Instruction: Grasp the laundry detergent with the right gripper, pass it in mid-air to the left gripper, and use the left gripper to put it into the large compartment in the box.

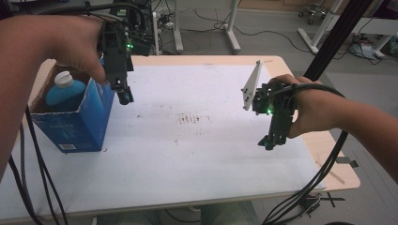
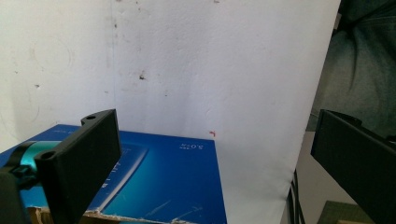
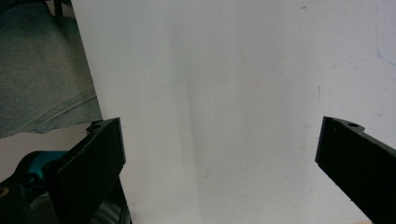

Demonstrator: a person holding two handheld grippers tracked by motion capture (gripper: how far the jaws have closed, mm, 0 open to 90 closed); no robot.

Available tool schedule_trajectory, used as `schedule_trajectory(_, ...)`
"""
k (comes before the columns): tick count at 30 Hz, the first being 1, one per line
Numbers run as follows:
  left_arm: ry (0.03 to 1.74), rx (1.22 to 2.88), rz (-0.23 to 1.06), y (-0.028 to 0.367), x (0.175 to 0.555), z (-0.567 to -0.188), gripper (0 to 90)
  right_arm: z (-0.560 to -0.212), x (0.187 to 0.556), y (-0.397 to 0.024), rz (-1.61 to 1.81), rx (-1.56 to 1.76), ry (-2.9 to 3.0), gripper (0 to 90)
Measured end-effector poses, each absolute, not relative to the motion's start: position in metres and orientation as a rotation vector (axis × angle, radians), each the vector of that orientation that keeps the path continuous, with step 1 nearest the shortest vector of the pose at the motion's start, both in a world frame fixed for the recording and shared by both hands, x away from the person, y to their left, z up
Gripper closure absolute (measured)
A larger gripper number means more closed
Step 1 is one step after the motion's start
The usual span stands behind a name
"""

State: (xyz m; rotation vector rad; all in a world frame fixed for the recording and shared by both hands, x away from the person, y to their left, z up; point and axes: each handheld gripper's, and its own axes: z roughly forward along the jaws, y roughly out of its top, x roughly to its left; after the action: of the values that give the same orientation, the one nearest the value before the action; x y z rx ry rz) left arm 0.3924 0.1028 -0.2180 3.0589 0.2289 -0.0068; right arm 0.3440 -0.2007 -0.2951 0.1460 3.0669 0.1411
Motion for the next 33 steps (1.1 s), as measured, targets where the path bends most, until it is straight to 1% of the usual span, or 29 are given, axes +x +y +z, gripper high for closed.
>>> schedule_trajectory(8,0.213,3.053,0.016,0.0998,0.3934,-0.2151,1.6,-0.2867,0.3456,-0.2013,0.177,0.146,3.054,0.6)
schedule_trajectory(16,0.204,3.061,0.018,0.0995,0.3923,-0.2158,1.6,-0.2874,0.344,-0.1987,0.168,0.148,3.054,0.7)
schedule_trajectory(25,0.216,3.062,-0.003,0.0978,0.3933,-0.2176,1.6,-0.2864,0.3437,-0.1985,0.166,0.159,3.055,0.7)
schedule_trajectory(33,0.194,3.066,-0.01,0.0936,0.3929,-0.2178,1.7,-0.2857,0.3463,-0.2006,0.177,0.165,3.059,0.7)
